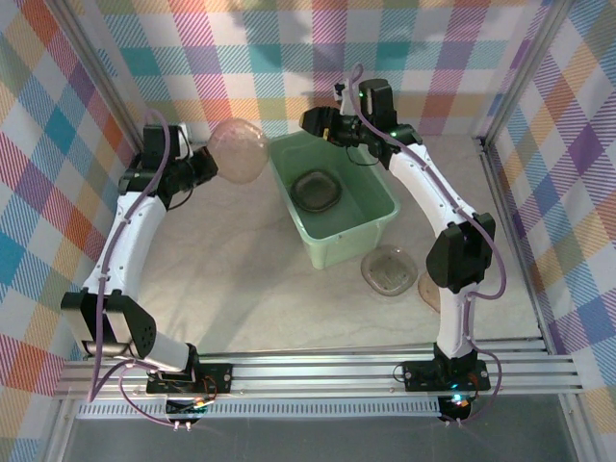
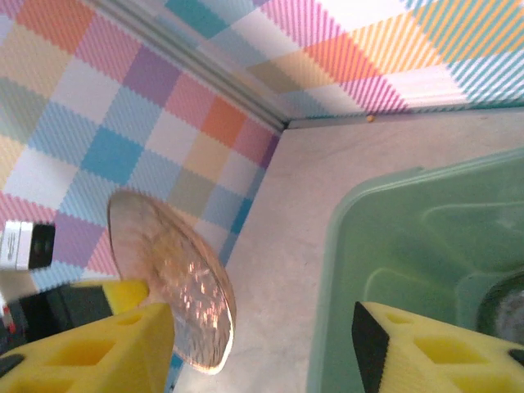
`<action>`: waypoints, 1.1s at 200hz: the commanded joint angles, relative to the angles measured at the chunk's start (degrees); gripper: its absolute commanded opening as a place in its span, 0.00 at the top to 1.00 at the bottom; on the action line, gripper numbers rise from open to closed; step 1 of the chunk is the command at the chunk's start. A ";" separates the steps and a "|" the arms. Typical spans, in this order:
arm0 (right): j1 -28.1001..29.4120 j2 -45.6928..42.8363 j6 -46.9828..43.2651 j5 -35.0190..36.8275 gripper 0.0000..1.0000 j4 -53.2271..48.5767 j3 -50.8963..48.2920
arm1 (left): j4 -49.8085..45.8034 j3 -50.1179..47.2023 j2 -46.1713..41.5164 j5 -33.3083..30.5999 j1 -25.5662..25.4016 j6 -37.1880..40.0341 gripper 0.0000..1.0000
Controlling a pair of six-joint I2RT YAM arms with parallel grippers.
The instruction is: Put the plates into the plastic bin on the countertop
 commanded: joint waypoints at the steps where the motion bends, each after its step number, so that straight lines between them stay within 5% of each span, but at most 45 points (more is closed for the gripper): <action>1: 0.31 -2.26 -2.40 -5.71 0.43 0.65 0.10 | 5.65 3.31 2.01 5.34 -0.23 -3.36 1.00; 101: 6.52 -6.69 -0.89 6.18 0.57 8.25 -9.27 | 12.55 9.75 8.73 4.96 -6.08 -8.63 1.00; 220: 7.17 -9.54 6.92 19.41 0.69 18.61 -19.60 | 11.73 12.51 9.64 3.99 -8.73 -9.33 1.00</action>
